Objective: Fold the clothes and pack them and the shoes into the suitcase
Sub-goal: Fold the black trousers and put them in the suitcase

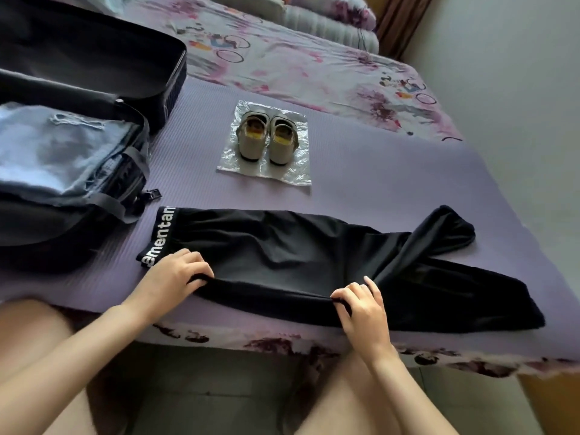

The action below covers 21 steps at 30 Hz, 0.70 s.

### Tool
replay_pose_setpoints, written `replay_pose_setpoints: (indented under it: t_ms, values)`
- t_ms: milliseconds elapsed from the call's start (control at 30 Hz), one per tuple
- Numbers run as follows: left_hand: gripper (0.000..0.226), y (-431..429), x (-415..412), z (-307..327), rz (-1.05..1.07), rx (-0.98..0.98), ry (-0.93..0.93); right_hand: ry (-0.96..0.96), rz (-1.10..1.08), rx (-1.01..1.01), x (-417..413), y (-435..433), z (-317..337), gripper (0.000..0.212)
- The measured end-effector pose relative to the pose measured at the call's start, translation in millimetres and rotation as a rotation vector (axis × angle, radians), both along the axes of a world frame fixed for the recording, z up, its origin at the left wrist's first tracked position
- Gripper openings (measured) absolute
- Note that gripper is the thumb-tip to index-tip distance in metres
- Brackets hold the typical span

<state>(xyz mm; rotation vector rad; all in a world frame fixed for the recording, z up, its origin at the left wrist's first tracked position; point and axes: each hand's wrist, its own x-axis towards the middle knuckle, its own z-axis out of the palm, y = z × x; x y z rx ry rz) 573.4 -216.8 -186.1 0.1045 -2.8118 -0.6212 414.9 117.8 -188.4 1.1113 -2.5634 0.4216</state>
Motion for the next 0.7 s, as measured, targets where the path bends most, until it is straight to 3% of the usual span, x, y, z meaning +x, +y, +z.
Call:
replay_pose_setpoints:
  t_ms: [133, 233, 333, 400, 600, 700]
  values:
    - [0.034, 0, 12, -1, -0.073, -0.073, -0.064, -0.032, 0.029, 0.128, 7, 7, -18, 0.009]
    - [0.030, 5, 15, -10, -0.077, -0.082, -0.148, -0.167, 0.012, 0.228, 11, 10, -33, 0.027]
    - [0.007, 20, 5, 4, -0.038, -0.109, -0.134, -0.228, 0.035, 0.169, 11, 5, -25, 0.011]
    - [0.011, 38, -9, 18, 0.005, -0.083, -0.111, -0.246, 0.006, 0.041, 7, 3, -13, 0.022]
    - [0.019, 118, -79, 38, -0.042, 0.104, -0.140, -0.390, -0.518, -0.371, -47, 48, 27, 0.016]
    - [0.020, 166, -109, 38, -0.089, 0.162, -0.162, -0.437, -0.681, -0.340, -82, 79, 39, 0.021]
